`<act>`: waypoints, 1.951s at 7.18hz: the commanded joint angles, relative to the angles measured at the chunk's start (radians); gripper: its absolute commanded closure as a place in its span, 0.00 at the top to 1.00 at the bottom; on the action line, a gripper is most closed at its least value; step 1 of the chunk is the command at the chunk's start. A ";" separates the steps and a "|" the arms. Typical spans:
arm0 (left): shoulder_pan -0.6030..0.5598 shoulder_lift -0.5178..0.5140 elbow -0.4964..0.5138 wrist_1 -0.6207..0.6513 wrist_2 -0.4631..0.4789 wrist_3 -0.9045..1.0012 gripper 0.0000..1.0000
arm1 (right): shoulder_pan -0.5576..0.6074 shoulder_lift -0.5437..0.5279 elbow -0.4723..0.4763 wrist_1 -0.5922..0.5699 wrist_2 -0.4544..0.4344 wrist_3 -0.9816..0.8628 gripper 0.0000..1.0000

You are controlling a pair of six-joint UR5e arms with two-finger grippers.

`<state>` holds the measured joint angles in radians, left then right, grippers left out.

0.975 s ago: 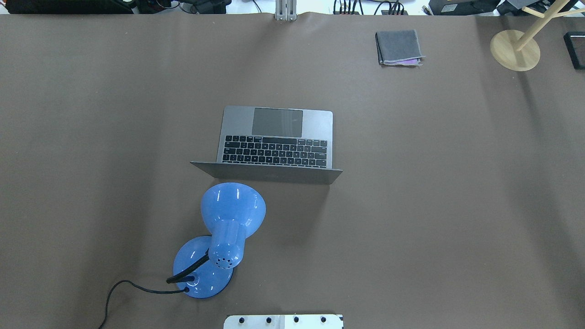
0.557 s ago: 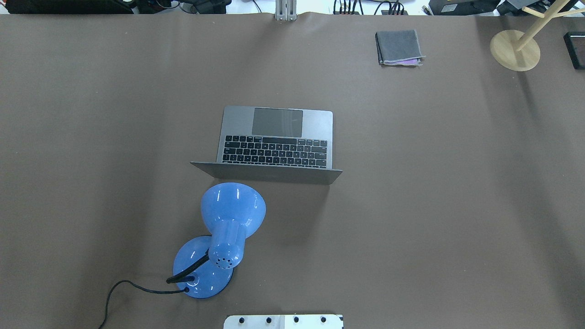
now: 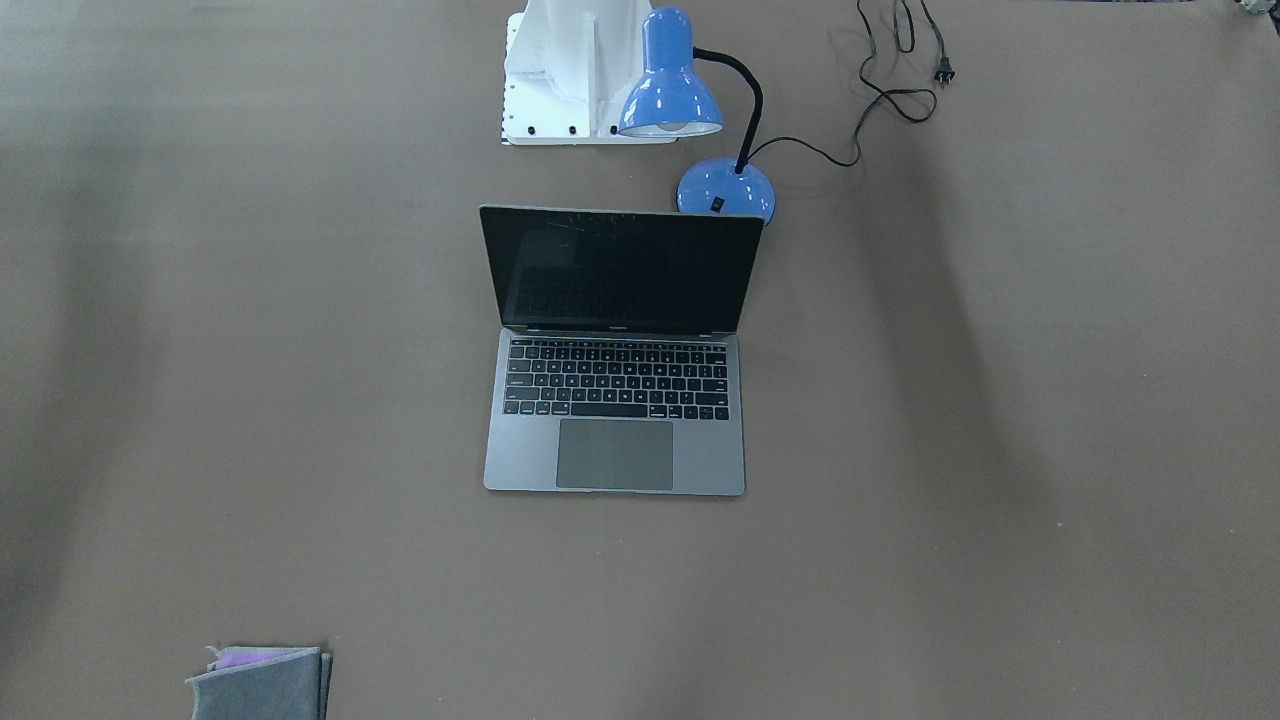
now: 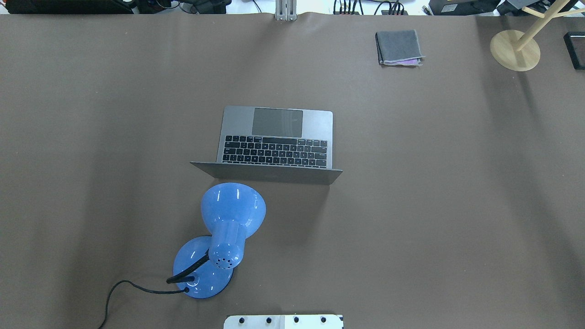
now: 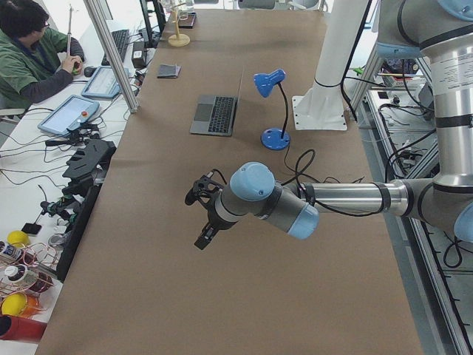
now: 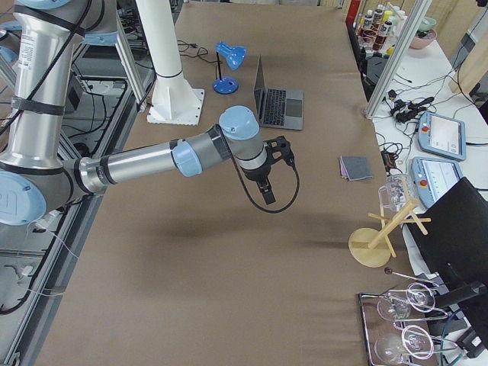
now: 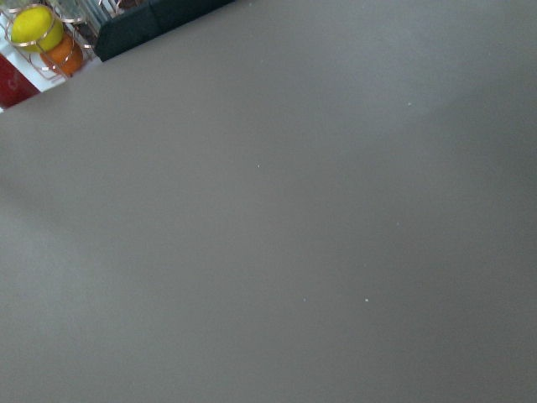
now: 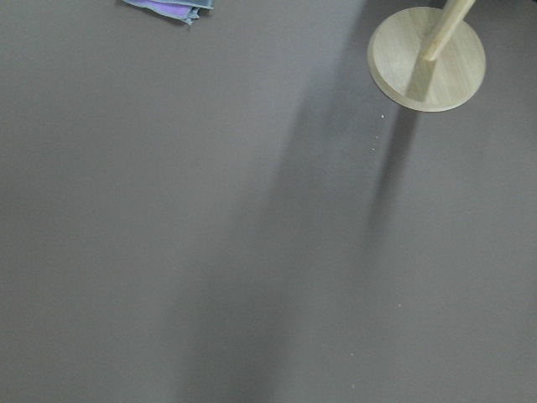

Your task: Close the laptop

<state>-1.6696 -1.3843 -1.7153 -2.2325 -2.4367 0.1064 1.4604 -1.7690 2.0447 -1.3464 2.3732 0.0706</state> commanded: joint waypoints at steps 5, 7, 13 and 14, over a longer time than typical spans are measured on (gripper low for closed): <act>0.288 -0.085 0.040 -0.174 -0.041 -0.291 0.98 | -0.427 0.022 -0.024 0.458 -0.117 0.765 0.94; 0.477 -0.172 0.040 -0.266 -0.032 -0.580 0.98 | -0.691 0.104 -0.017 0.570 -0.376 1.074 0.89; 0.865 -0.330 0.039 -0.467 0.073 -1.118 0.00 | -1.053 0.203 0.052 0.563 -0.659 1.304 0.00; 0.902 -0.353 0.037 -0.470 0.077 -1.177 0.00 | -1.075 0.204 0.061 0.563 -0.683 1.307 0.00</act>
<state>-0.8156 -1.7005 -1.6760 -2.6905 -2.3677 -0.9746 0.4237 -1.5667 2.0931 -0.7837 1.7354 1.3642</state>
